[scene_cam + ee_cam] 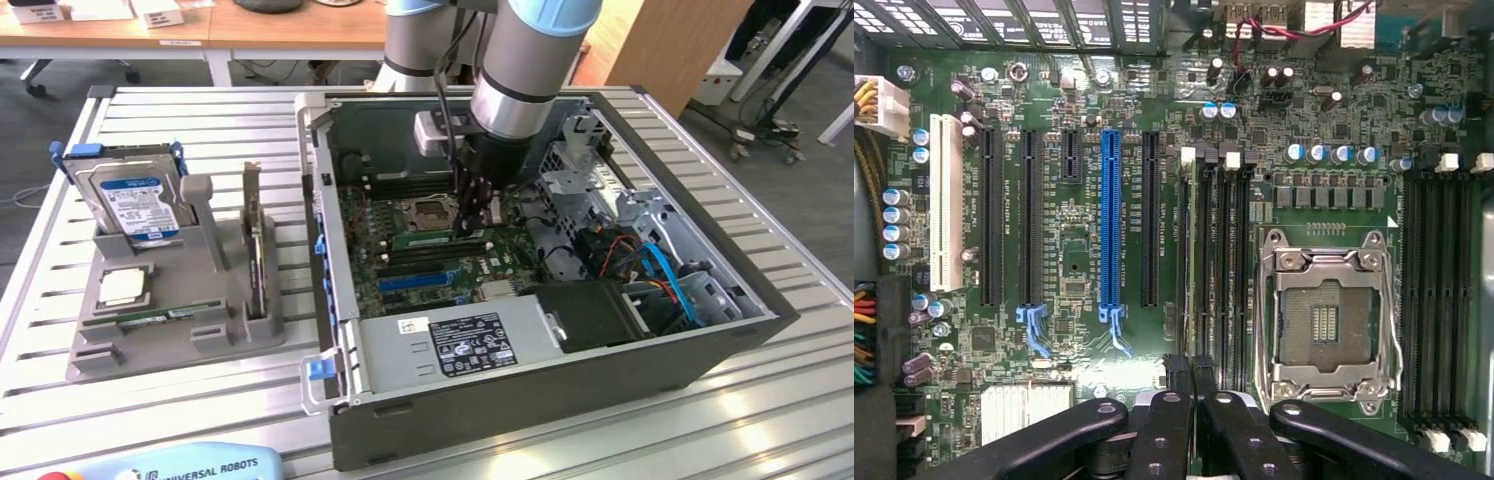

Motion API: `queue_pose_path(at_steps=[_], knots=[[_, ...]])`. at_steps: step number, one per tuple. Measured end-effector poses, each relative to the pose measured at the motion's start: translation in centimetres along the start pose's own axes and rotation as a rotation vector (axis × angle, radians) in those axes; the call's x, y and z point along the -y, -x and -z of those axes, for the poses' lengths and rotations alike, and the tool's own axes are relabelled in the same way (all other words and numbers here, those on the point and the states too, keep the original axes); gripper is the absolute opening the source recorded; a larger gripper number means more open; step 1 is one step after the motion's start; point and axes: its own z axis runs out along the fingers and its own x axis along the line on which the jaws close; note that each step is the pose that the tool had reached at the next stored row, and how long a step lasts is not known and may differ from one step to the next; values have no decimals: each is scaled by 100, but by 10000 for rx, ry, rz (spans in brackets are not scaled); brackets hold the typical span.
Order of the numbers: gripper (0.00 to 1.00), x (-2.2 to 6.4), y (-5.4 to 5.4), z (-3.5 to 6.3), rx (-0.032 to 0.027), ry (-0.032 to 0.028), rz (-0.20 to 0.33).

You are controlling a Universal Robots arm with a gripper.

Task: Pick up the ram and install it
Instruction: 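Insert the ram into the slot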

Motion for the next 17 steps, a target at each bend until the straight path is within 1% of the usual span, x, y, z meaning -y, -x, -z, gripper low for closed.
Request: queue_pose_path(at_steps=[1, 3, 12, 17], knots=[[12, 1, 3, -1, -29, 0, 0], [12, 1, 6, -2, -39, 0, 0], [12, -4, 20, -14, -41, 0, -3], [12, -5, 20, -22, -36, -6, -153]])
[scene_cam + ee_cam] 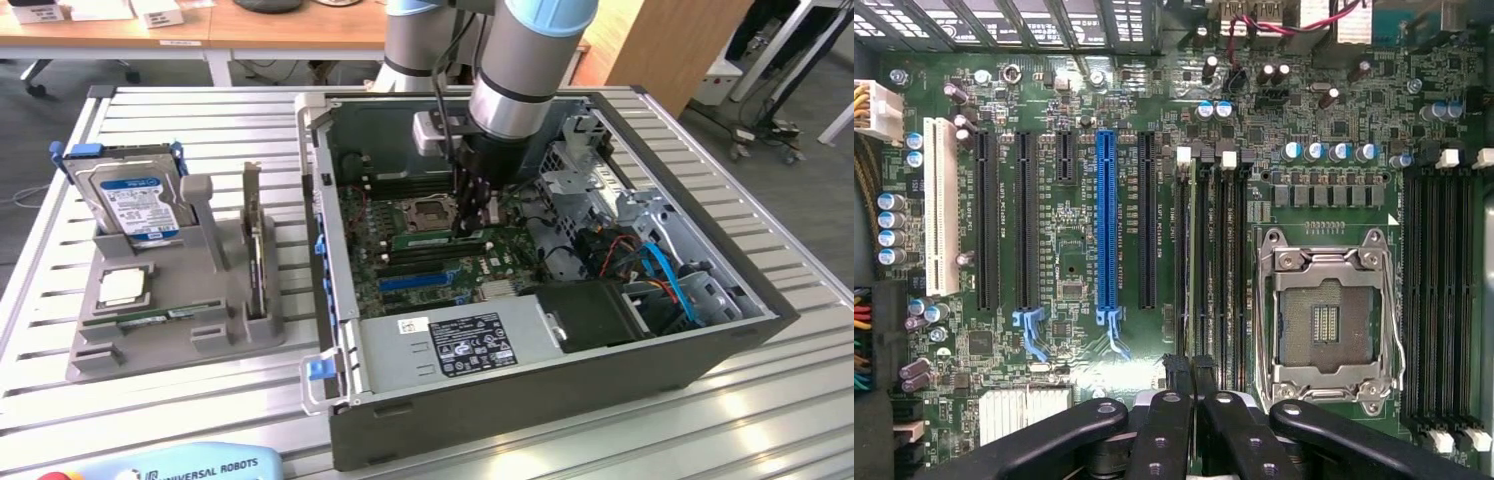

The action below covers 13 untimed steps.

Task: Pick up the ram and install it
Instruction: 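Insert the ram into the slot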

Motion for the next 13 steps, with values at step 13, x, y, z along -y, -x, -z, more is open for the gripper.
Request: queue_pose_path(at_steps=[13], knots=[[12, -6, -1, -28, 1, -1, 5]])
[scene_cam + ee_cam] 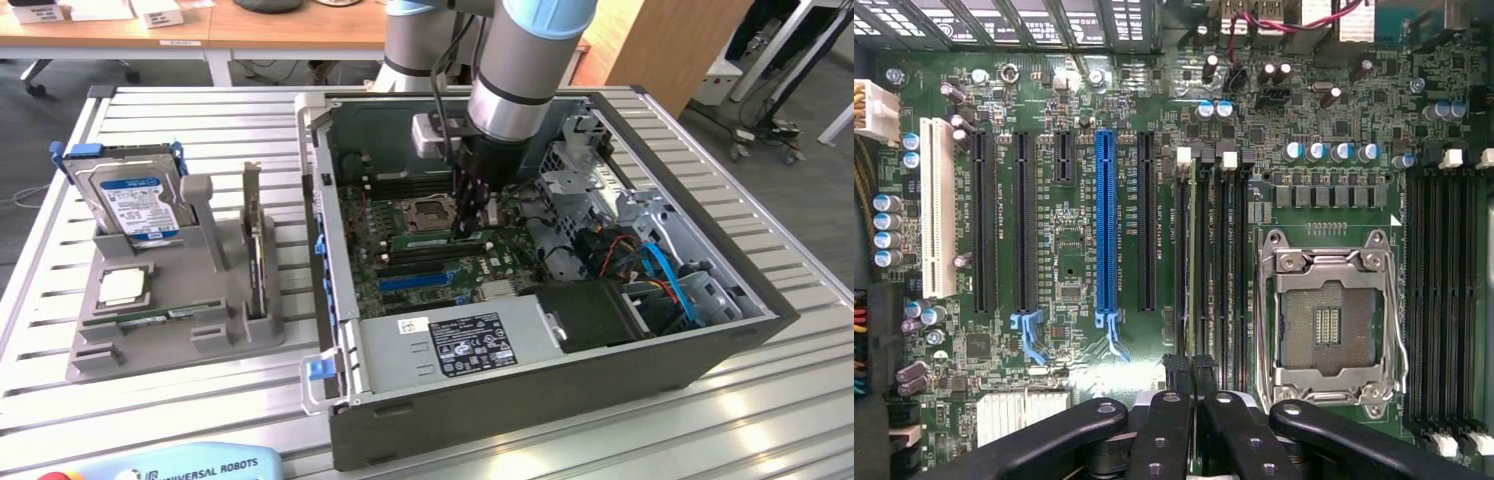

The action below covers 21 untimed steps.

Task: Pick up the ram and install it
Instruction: 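Insert the ram into the slot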

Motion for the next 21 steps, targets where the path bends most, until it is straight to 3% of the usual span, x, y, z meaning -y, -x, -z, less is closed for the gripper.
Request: queue_pose_path(at_steps=[21], knots=[[12, 2, -2, -48, -5, 4, 64]])
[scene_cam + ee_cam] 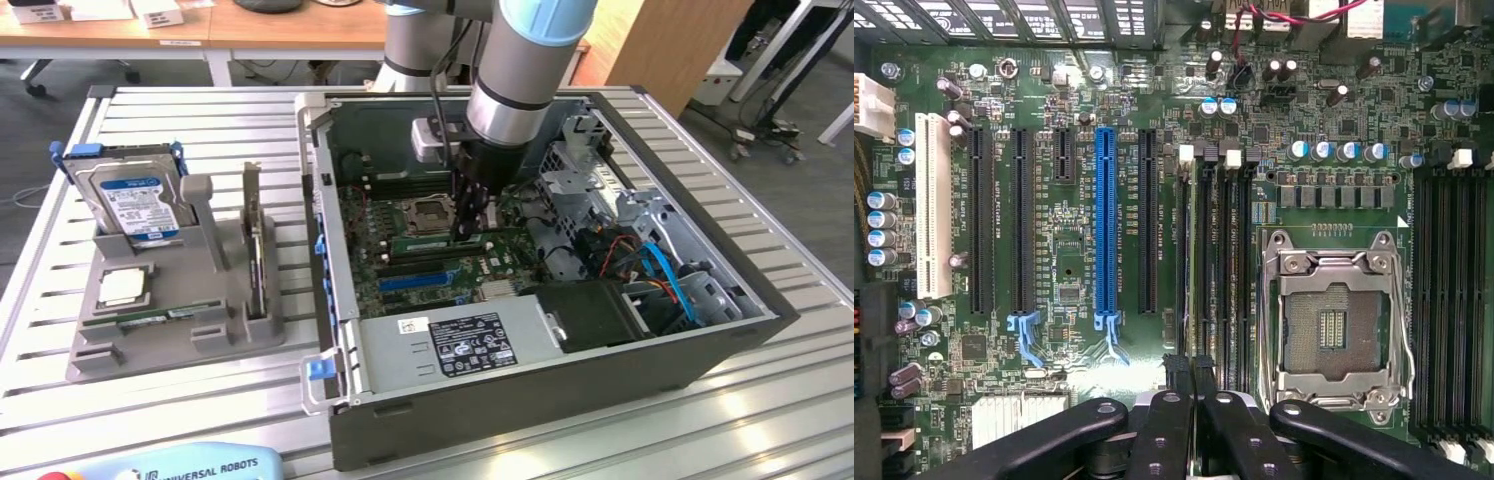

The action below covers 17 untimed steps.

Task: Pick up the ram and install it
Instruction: 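Insert the ram into the slot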

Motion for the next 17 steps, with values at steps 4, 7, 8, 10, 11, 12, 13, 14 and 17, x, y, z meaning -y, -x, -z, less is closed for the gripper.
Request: queue_pose_path(at_steps=[4, 7, 8, 10, 11, 12, 13, 14, 17], knots=[[12, -3, 0, -2, 1, -1, 1], [12, -3, 0, -8, 3, -1, 13], [12, -3, 0, -8, 0, 0, 31], [12, -3, 0, -10, -2, 2, 76], [12, -3, 0, -11, -4, 3, 98], [12, -3, 0, -12, -4, 3, 116], [12, -3, 0, -12, -5, 5, 136], [12, -3, 0, -13, -5, 5, 151], [12, -2, 0, -20, -1, 4, 154]])
